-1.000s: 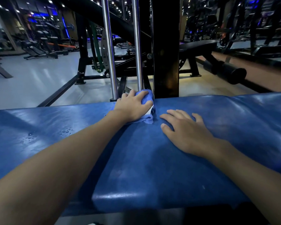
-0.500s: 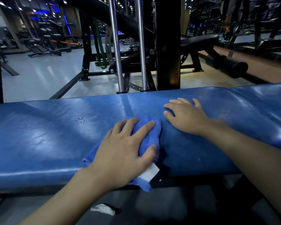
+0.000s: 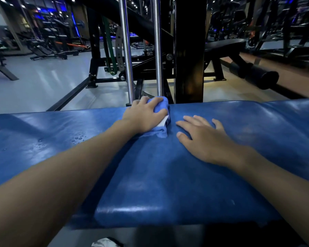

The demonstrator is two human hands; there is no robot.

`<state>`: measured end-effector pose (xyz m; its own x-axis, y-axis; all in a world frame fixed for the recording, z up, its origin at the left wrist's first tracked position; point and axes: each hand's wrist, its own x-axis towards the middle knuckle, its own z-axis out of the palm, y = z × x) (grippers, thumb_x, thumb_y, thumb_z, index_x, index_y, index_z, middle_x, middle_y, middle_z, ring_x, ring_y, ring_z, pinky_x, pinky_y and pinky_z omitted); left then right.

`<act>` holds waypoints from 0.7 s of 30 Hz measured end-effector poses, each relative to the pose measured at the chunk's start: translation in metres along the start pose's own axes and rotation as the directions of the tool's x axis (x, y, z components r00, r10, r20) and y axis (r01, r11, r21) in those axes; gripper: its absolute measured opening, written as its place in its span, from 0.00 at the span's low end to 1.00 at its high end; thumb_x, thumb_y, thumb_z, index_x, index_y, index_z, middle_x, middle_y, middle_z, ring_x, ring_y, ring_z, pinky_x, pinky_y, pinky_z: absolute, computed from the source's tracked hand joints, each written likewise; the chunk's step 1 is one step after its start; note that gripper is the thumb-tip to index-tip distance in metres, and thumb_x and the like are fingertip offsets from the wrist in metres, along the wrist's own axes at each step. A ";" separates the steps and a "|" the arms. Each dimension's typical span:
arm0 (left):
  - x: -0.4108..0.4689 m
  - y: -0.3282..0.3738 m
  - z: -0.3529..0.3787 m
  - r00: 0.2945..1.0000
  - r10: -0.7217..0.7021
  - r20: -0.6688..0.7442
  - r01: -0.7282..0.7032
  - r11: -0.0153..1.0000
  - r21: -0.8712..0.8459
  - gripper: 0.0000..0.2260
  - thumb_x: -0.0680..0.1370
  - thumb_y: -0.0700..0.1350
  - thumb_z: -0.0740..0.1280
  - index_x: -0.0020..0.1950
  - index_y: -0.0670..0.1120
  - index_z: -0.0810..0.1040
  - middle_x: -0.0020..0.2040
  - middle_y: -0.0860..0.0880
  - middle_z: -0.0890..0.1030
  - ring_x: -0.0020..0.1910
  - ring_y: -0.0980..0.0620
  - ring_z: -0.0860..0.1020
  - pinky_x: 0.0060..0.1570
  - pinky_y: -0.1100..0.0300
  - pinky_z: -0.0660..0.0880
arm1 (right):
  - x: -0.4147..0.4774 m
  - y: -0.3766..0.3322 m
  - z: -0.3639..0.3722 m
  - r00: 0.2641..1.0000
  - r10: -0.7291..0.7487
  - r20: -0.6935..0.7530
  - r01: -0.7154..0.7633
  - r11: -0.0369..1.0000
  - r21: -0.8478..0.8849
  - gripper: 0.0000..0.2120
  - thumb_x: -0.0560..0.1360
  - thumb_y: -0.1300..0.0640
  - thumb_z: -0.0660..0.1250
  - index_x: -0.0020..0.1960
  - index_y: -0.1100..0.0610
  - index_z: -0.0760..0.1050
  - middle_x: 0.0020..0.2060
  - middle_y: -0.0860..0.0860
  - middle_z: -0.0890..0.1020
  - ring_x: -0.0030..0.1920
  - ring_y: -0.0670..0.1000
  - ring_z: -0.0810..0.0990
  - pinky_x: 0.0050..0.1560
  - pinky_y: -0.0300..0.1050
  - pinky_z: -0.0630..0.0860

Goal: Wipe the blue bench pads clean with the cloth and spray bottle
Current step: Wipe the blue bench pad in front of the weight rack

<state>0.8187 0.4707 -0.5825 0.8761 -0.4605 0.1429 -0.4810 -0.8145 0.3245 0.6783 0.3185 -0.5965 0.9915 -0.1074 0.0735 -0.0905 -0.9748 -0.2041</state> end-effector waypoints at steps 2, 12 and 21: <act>0.016 0.001 0.000 0.999 -0.030 0.015 0.031 1.000 -0.008 0.36 0.66 0.69 0.46 0.75 0.64 0.59 0.72 0.47 0.66 0.70 0.39 0.64 0.71 0.43 0.61 | -0.001 0.000 0.001 1.000 -0.002 -0.011 0.002 1.000 0.007 0.24 0.82 0.41 0.46 0.77 0.42 0.57 0.79 0.43 0.54 0.79 0.45 0.47 0.76 0.61 0.42; -0.080 0.008 -0.004 0.996 0.084 -0.028 -0.083 0.995 0.049 0.28 0.74 0.65 0.51 0.75 0.64 0.61 0.73 0.53 0.65 0.71 0.43 0.63 0.70 0.46 0.63 | -0.003 -0.001 -0.004 1.000 0.000 -0.005 0.000 1.000 0.023 0.24 0.82 0.41 0.48 0.76 0.42 0.59 0.79 0.43 0.56 0.79 0.47 0.49 0.76 0.61 0.44; -0.205 0.020 -0.016 0.985 0.165 -0.047 -0.155 0.975 0.158 0.35 0.70 0.68 0.42 0.78 0.65 0.57 0.76 0.55 0.62 0.72 0.48 0.61 0.72 0.51 0.60 | -0.008 -0.011 -0.015 1.000 -0.008 -0.021 0.006 0.996 -0.091 0.22 0.83 0.42 0.50 0.75 0.45 0.64 0.78 0.47 0.61 0.79 0.50 0.52 0.75 0.66 0.39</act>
<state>0.6302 0.5544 -0.5908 0.7856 -0.5710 0.2383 -0.6103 -0.7784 0.1469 0.6695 0.3272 -0.5801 0.9900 -0.1036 0.0955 -0.0925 -0.9891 -0.1143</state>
